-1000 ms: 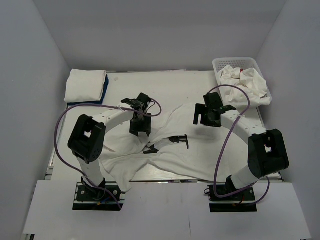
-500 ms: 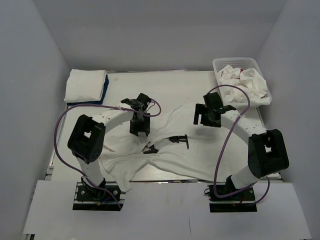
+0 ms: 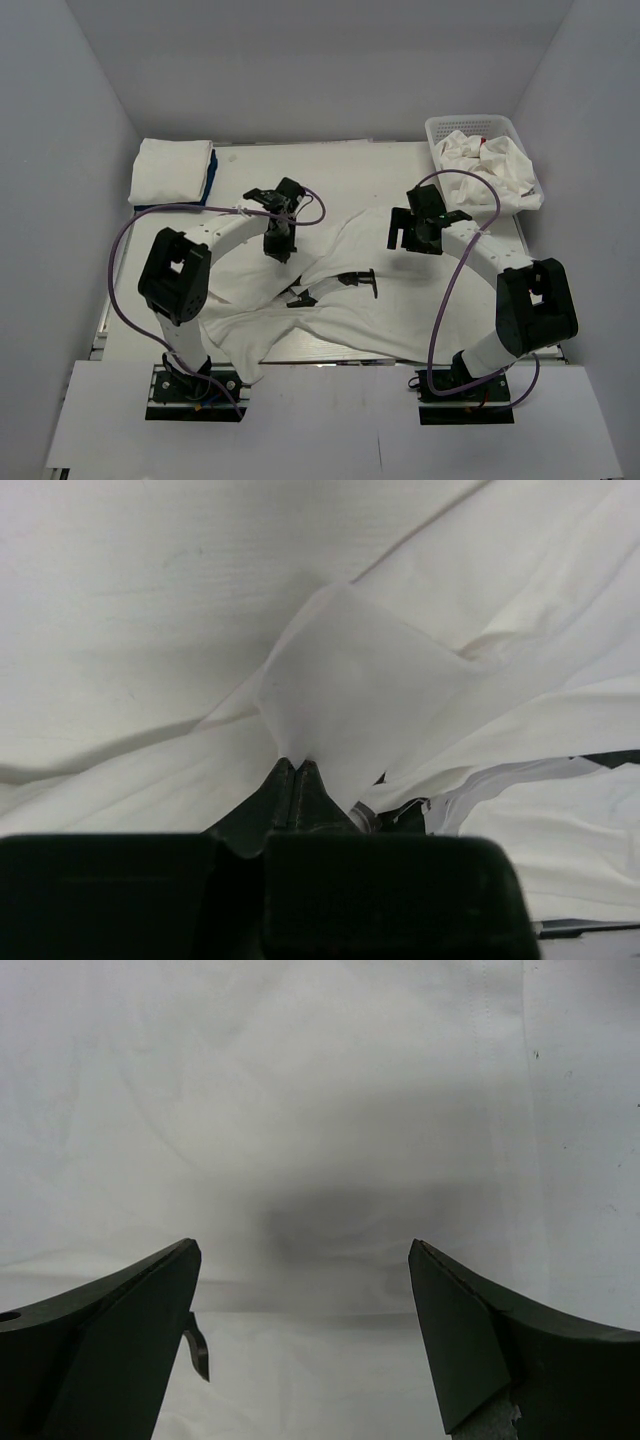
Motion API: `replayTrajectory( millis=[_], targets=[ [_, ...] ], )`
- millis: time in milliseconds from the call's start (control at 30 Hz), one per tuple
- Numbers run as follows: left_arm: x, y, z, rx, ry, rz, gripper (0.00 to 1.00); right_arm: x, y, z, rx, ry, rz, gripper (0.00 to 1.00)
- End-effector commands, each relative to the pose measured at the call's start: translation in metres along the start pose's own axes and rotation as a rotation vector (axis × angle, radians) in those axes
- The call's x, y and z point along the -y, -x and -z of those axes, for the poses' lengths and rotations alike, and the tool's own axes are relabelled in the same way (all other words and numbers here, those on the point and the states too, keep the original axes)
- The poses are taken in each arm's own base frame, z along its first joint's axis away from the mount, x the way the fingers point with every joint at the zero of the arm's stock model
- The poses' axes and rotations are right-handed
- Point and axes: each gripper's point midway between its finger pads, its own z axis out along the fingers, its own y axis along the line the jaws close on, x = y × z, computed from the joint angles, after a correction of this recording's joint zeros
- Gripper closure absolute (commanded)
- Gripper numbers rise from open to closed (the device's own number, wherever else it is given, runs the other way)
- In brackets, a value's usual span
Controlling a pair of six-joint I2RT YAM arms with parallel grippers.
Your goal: Fold and stack the t-shirts
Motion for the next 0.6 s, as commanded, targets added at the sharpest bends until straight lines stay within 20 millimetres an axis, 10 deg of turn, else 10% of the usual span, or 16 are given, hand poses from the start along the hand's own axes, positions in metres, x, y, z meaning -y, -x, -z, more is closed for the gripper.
replayTrajectory(
  millis=[0,200,567],
  targets=[
    [-0.004,0.025,0.017,0.092,0.038,-0.03,1.0,0.003,0.001,0.005,0.019,-0.009,0.015,0.1],
    [-0.038,0.078,0.037,0.262,0.253,-0.125,1.0,0.003,0.002,0.004,0.025,-0.016,0.016,0.1],
    [-0.031,0.261,0.013,0.655,0.381,-0.439,1.0,0.01,0.007,-0.003,0.002,-0.074,0.029,0.1]
  ],
)
